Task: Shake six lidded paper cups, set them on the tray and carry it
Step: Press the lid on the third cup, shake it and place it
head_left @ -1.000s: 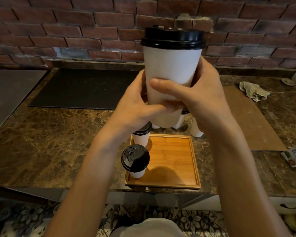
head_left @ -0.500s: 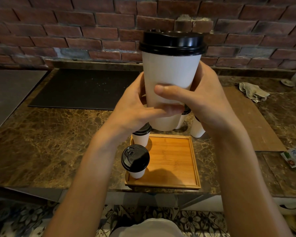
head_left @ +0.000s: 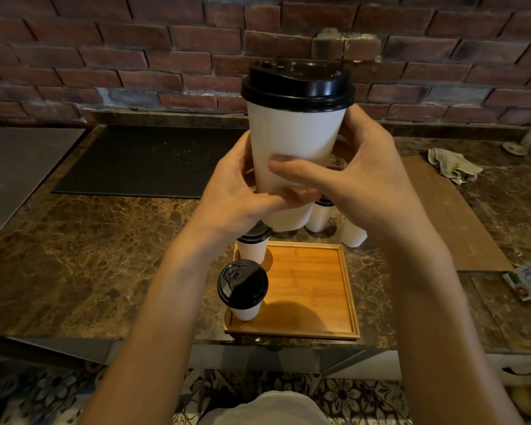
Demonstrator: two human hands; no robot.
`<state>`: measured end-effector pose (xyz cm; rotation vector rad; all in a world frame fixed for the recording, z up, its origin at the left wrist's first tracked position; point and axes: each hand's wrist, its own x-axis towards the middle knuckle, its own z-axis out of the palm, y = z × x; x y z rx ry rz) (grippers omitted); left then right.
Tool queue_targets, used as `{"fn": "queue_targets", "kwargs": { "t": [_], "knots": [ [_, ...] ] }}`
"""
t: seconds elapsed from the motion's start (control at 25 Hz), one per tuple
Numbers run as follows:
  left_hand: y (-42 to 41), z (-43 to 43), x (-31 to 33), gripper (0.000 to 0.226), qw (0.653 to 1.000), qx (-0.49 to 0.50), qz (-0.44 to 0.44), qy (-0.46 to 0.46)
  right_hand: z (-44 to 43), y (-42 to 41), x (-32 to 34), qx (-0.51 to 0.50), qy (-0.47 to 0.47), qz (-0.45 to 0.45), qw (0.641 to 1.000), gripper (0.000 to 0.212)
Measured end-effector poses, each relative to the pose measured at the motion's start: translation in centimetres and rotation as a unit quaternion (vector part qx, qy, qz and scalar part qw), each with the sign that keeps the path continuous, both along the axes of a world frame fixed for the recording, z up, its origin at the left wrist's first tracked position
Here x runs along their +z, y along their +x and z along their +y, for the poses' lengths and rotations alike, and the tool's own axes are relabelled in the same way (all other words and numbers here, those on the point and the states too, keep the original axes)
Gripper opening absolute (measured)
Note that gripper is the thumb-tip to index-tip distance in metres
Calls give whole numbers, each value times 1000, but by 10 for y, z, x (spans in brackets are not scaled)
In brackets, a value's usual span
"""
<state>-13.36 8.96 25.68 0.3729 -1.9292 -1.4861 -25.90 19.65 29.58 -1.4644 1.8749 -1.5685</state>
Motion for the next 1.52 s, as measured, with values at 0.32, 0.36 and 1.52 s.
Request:
{"fn": "queue_targets", "kwargs": {
  "t": [0.32,0.36,1.52],
  "knots": [
    [-2,3,-4,68,1000,28,-6,10,-3,8,-16,-26,3,-7,1000,90],
    [-3,3,-4,68,999,32,-6,13,-4,8,-16,-26,2,-11,1000,90],
    [75,-51,-253,59,884,256,-366,-140,5,-35,-164,-114,30,-102,988,94]
  ]
}}
